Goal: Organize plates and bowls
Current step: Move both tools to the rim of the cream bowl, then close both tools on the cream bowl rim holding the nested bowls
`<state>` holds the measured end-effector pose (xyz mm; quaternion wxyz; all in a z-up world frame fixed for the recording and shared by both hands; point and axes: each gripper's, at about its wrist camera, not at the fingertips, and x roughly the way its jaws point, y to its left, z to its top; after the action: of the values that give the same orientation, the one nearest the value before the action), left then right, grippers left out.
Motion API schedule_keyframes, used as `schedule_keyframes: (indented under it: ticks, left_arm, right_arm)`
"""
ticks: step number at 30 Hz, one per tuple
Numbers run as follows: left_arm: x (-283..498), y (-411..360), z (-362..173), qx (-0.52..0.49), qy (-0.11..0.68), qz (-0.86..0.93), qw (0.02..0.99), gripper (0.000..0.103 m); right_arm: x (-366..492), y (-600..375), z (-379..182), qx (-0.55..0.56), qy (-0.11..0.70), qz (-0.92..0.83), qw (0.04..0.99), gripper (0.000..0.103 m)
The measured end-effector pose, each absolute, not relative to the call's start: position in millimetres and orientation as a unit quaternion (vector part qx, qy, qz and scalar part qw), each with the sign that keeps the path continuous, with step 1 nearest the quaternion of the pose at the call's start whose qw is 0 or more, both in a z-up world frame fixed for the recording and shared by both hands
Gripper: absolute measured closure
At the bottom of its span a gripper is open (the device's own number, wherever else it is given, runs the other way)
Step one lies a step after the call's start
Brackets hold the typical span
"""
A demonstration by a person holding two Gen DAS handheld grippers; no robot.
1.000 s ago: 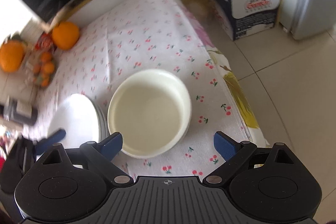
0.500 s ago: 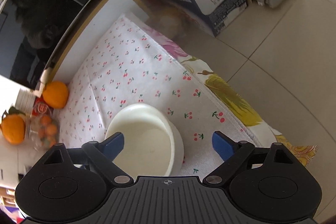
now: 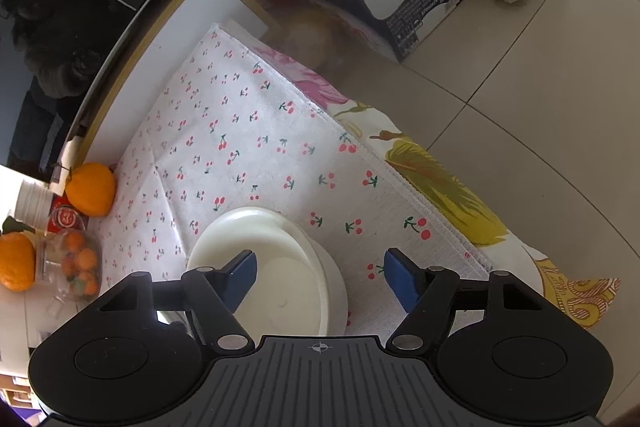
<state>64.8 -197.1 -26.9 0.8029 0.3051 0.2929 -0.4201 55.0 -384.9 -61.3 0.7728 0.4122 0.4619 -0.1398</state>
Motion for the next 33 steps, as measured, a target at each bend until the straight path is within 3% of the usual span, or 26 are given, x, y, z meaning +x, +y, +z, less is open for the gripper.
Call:
schedule_keyframes:
  ticks: [4, 17, 33]
  left_arm:
    - [67, -201, -29, 0.311, 0.290, -0.409, 0.807, 0.008]
    - [68, -202, -31, 0.315, 0.290, -0.402, 0.809, 0.008]
    - [63, -200, -18, 0.286, 0.273, -0.410, 0.822, 0.011]
  right_arm:
    - [56, -383, -63, 0.413, 0.466, -0.144, 0.769, 0.043]
    - [57, -387, -76, 0.429, 0.475, -0.144, 0.754, 0.085]
    - [53, -385, -59, 0.414, 0.467, -0.133, 0.770, 0.085]
